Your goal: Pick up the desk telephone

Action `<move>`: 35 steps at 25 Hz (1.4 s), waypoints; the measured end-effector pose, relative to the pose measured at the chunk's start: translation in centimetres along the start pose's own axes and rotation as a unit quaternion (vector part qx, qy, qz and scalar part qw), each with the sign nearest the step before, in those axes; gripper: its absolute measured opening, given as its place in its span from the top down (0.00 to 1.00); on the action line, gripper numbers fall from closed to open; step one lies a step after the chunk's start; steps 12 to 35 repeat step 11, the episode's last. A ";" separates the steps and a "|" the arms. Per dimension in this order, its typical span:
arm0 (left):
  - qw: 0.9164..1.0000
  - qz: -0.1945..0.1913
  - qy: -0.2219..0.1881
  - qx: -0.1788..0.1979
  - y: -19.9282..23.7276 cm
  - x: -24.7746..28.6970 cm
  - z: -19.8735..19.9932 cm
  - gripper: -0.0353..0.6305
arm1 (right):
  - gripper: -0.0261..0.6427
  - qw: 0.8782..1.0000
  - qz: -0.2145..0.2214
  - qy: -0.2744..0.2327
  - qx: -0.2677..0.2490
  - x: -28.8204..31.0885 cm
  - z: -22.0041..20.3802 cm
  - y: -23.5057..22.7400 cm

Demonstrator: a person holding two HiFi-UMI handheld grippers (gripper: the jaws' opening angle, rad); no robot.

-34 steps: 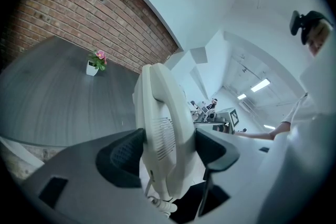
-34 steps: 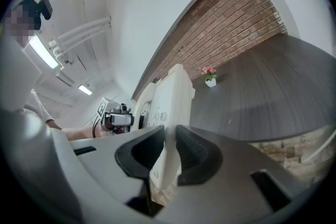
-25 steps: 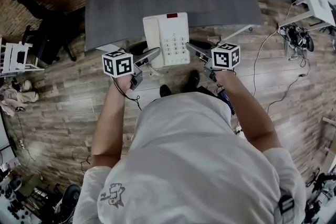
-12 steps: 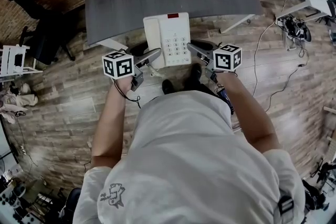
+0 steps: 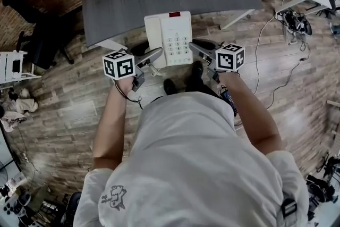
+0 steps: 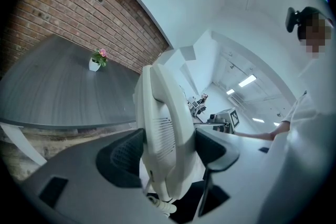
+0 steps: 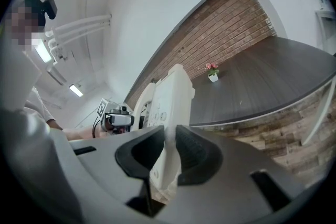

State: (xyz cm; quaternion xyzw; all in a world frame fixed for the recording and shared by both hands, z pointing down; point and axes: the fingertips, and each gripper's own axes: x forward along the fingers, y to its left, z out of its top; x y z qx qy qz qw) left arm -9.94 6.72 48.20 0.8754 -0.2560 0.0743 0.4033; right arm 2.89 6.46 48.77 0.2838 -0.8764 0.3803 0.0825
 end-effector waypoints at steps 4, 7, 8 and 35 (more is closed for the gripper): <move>1.000 -0.003 0.002 0.002 -0.1 -0.2 -0.3 0.46 | 0.85 1.000 -0.004 -0.002 0.002 -0.1 -0.5 0.2; 1.000 -0.004 0.003 0.003 0.0 -0.3 -0.2 0.46 | 0.85 1.000 -0.005 -0.003 0.002 0.0 -0.4 0.3; 1.000 -0.004 0.003 0.003 0.0 -0.3 -0.1 0.46 | 0.85 1.000 -0.005 -0.004 0.002 0.0 -0.4 0.3; 1.000 -0.005 0.003 0.004 0.1 -0.5 0.0 0.46 | 0.85 1.000 -0.004 -0.006 0.002 0.2 -0.2 0.5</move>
